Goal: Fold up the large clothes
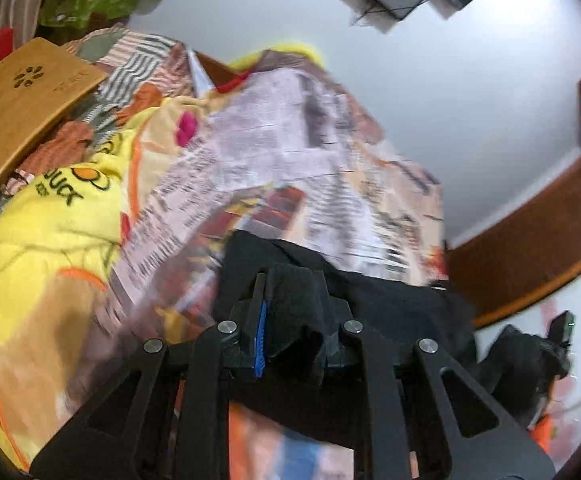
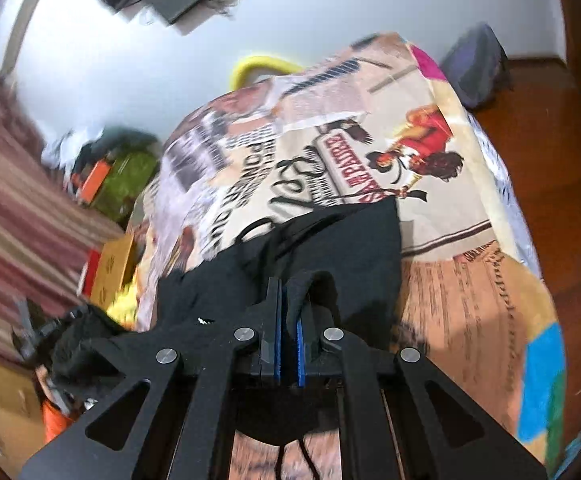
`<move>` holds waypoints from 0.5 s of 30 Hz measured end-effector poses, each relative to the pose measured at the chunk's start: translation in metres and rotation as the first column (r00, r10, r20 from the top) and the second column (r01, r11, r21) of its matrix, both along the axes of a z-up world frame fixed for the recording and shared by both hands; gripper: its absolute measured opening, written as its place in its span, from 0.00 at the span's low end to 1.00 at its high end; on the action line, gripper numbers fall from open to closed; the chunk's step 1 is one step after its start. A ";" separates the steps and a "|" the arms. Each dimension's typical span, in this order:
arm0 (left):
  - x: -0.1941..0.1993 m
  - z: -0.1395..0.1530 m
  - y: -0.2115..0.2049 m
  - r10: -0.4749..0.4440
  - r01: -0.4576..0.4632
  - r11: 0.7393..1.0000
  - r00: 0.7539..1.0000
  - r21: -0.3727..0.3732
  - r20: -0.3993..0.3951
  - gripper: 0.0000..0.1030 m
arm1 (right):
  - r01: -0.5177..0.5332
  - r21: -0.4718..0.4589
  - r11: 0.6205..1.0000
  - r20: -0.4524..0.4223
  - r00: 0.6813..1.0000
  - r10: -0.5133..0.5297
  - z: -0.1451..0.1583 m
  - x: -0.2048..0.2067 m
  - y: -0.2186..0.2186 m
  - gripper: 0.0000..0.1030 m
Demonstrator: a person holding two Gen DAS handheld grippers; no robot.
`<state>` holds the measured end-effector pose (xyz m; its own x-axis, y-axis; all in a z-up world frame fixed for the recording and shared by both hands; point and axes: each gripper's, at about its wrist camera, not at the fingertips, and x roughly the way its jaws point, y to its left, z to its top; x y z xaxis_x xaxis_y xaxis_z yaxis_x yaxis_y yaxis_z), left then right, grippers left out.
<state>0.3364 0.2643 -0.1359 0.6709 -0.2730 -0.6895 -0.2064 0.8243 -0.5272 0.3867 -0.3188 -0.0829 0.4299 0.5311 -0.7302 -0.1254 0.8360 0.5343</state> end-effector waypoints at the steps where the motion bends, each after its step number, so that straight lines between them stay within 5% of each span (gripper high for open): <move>1: 0.009 -0.009 0.002 0.007 -0.007 0.999 1.000 0.034 -0.016 0.19 | 0.011 0.004 1.000 -0.011 1.000 -0.011 -0.001 0.006 -0.002 0.04; 7: 0.048 -0.064 0.004 0.075 -0.043 0.958 0.992 0.284 -0.102 0.28 | 0.011 -0.014 1.000 -0.063 0.998 -0.012 -0.041 0.037 0.001 0.04; 10: 0.056 -0.083 0.010 0.088 -0.039 0.953 0.985 0.300 -0.150 0.29 | -0.004 -0.034 0.999 -0.052 0.999 0.002 -0.050 0.039 0.006 0.04; 12: 0.053 -0.082 0.012 0.091 -0.041 0.949 0.985 0.311 -0.148 0.29 | -0.026 -0.052 0.998 -0.029 0.999 0.024 -0.048 0.036 0.009 0.04; 15: 0.044 -0.061 0.007 0.104 -0.048 0.909 0.988 0.415 -0.112 0.31 | -0.055 -0.084 0.995 -0.039 0.998 0.052 -0.044 0.035 0.010 0.05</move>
